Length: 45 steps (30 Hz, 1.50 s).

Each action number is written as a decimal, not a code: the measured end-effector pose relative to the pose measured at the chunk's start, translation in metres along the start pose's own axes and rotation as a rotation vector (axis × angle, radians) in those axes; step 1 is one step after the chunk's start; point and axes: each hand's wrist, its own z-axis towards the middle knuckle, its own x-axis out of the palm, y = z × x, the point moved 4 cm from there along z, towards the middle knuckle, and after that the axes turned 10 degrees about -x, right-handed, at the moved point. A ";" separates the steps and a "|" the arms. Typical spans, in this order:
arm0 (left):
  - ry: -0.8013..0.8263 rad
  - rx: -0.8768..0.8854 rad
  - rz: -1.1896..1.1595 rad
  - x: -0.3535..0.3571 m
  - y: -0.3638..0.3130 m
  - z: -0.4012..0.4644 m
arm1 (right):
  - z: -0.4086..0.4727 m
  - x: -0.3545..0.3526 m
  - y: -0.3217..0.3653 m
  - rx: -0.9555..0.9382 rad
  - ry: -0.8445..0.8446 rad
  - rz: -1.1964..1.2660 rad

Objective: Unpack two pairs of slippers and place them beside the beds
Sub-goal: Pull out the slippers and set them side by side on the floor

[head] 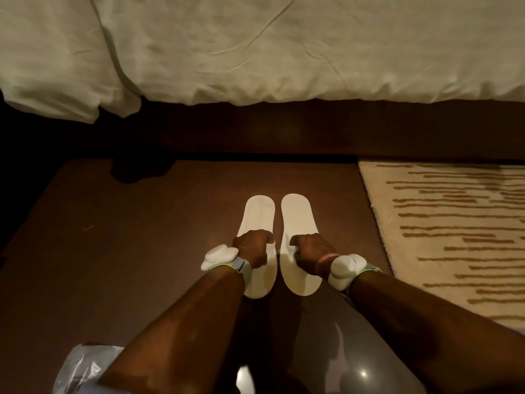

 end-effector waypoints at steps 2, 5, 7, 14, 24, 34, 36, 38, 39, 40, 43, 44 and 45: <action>-0.007 -0.012 0.006 0.000 -0.001 0.000 | 0.002 -0.001 0.001 0.007 -0.004 -0.005; -0.042 -0.029 0.014 -0.002 -0.001 0.001 | 0.006 -0.002 0.002 0.014 0.009 -0.006; -0.071 -0.048 0.005 -0.004 -0.001 0.002 | 0.009 -0.001 0.002 0.023 0.010 -0.009; -0.104 -0.072 0.008 -0.006 -0.006 0.005 | 0.015 -0.001 -0.001 0.042 -0.013 0.002; -0.114 -0.104 0.022 -0.006 -0.006 0.006 | 0.014 -0.002 0.002 0.034 -0.001 -0.010; -0.195 -0.111 0.065 -0.008 -0.004 0.011 | 0.008 -0.015 0.013 -0.022 -0.031 -0.151; -0.227 -0.107 0.054 -0.010 -0.003 0.012 | 0.005 -0.020 0.016 -0.039 -0.089 -0.156; -0.254 -0.109 0.040 -0.012 -0.002 0.012 | 0.005 -0.028 0.019 -0.043 -0.161 -0.139; -0.263 -0.108 0.029 -0.013 -0.001 0.012 | 0.004 -0.032 0.020 -0.044 -0.189 -0.137; -0.273 -0.108 0.016 -0.014 0.000 0.011 | 0.004 -0.036 0.021 -0.044 -0.208 -0.139; -0.305 -0.114 -0.030 -0.020 0.003 0.008 | 0.005 -0.047 0.024 -0.025 -0.237 -0.120; -0.314 -0.116 -0.046 -0.022 0.004 0.007 | 0.005 -0.050 0.025 -0.013 -0.246 -0.099; -0.323 -0.116 -0.062 -0.025 0.004 0.005 | 0.005 -0.053 0.026 -0.001 -0.255 -0.071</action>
